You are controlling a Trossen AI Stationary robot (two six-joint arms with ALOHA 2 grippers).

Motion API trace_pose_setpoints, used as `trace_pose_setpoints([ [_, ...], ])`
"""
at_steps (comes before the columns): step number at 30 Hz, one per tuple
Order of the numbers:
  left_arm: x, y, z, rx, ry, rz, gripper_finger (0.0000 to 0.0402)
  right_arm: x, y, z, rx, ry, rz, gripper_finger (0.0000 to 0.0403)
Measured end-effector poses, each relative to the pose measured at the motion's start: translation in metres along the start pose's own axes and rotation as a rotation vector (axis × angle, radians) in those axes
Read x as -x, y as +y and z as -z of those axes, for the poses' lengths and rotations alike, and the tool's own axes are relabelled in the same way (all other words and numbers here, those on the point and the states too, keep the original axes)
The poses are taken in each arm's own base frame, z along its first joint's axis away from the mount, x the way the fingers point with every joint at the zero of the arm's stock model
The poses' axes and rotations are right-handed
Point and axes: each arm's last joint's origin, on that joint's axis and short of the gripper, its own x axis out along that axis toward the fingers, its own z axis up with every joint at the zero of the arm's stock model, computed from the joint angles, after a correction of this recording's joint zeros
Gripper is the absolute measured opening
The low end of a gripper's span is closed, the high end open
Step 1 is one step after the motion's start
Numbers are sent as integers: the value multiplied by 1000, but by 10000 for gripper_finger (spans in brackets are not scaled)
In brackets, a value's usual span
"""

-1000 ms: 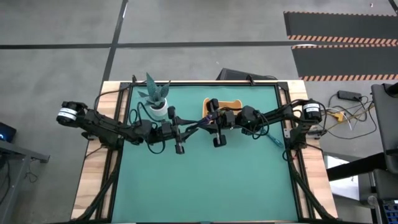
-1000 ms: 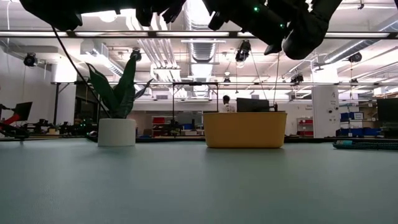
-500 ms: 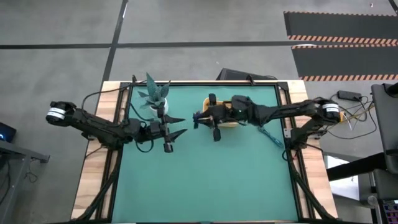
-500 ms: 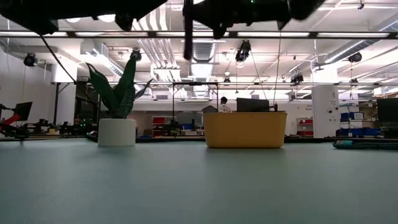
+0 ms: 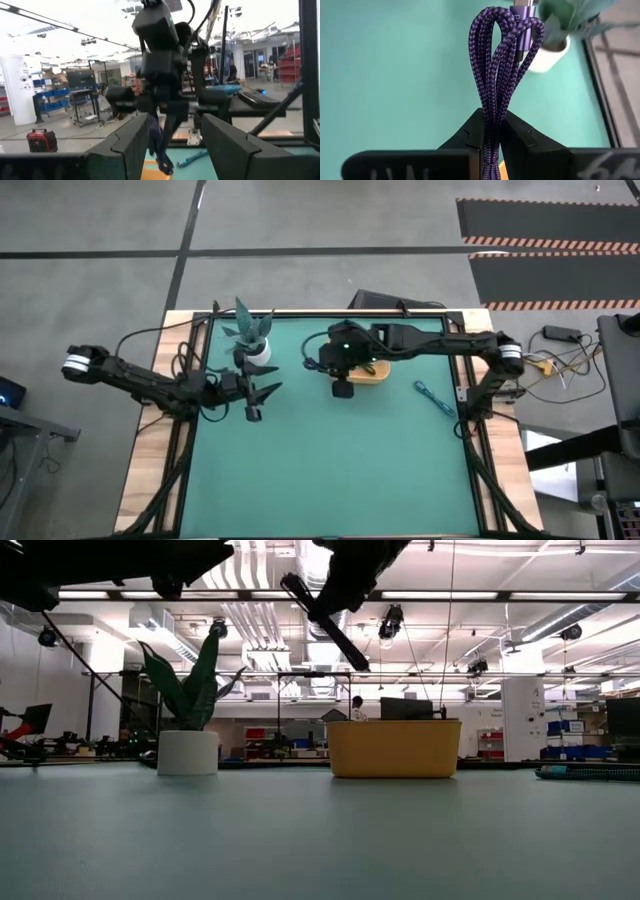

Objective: Pick and place USB-C Cables
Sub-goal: Put the purple charger cable into the yellow bin

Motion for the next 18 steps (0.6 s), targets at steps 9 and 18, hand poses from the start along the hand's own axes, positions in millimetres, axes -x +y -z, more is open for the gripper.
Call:
trace_pose_setpoints([
  [9, 5, 1, 5, -2, 13, -8, 171, -19, -9, 6, 32, 320, -79, 34],
  [18, 5, 1, 5, -4, 13, -10, 171, -31, -21, 19, -17, 531, -122, 34],
])
